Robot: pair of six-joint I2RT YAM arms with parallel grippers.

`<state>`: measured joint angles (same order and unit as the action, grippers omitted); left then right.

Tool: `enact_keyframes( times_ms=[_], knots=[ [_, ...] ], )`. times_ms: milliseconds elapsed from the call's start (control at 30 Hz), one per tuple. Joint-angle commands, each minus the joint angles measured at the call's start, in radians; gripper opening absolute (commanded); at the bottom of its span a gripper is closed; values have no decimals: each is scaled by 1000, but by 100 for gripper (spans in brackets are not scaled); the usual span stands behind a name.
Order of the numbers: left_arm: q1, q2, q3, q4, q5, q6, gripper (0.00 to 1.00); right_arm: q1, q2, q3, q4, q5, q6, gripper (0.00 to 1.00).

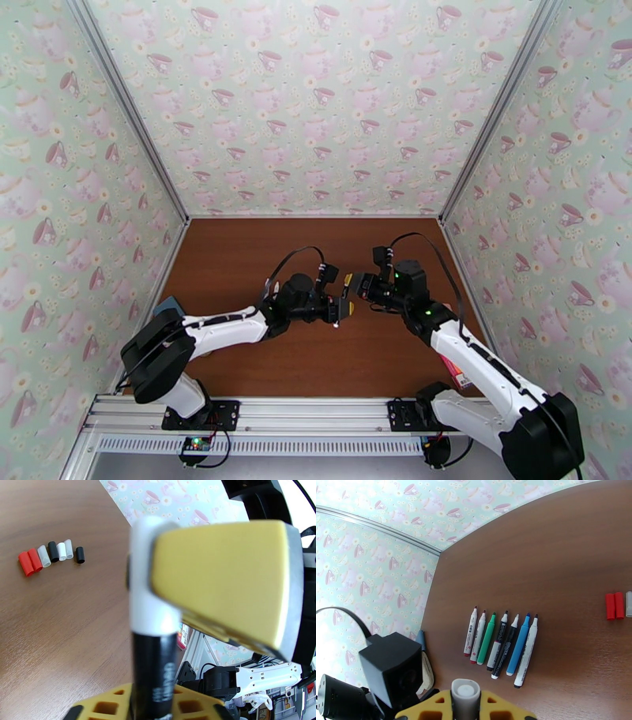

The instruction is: Open the pen caps

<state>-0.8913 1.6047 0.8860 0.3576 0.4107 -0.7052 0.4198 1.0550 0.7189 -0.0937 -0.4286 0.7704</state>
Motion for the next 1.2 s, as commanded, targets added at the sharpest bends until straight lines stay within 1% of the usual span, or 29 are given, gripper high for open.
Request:
enact_keyframes(
  times_ms=[0,133,167,200,267,333,467,600,667,800,933,1000,1167],
  knots=[
    [3,-6,24,-35,-21,26,13,5,1,-10,-20,28,-20,13],
    [6,-27,20,-84,-47,78,6,5,-1,-8,-63,78,-18,16],
    [6,-32,15,-97,-54,96,5,5,-4,-12,-63,82,-19,17],
    [6,-38,9,-104,-55,112,2,5,-7,-15,-60,80,-16,19],
    [9,-45,-1,-106,-32,141,1,5,-10,-21,-48,67,-7,23],
    [9,-46,0,-127,-7,176,1,5,-13,-20,-41,48,-3,27],
    [9,-63,-6,-176,-3,222,2,5,-6,2,-59,11,-10,36],
    [9,-79,-13,-174,32,243,5,5,29,24,-46,-73,-5,44],
    [9,-78,-10,-172,55,246,5,5,55,34,-40,-108,0,46],
    [7,-71,4,-169,71,240,6,6,72,34,-14,-116,11,47],
    [5,-64,9,-175,65,242,6,7,73,34,-2,-104,21,45],
    [4,-62,8,-178,65,242,6,7,74,38,-2,-105,22,40],
    [0,-57,12,-178,63,242,6,7,80,42,5,-116,27,24]
  ],
)
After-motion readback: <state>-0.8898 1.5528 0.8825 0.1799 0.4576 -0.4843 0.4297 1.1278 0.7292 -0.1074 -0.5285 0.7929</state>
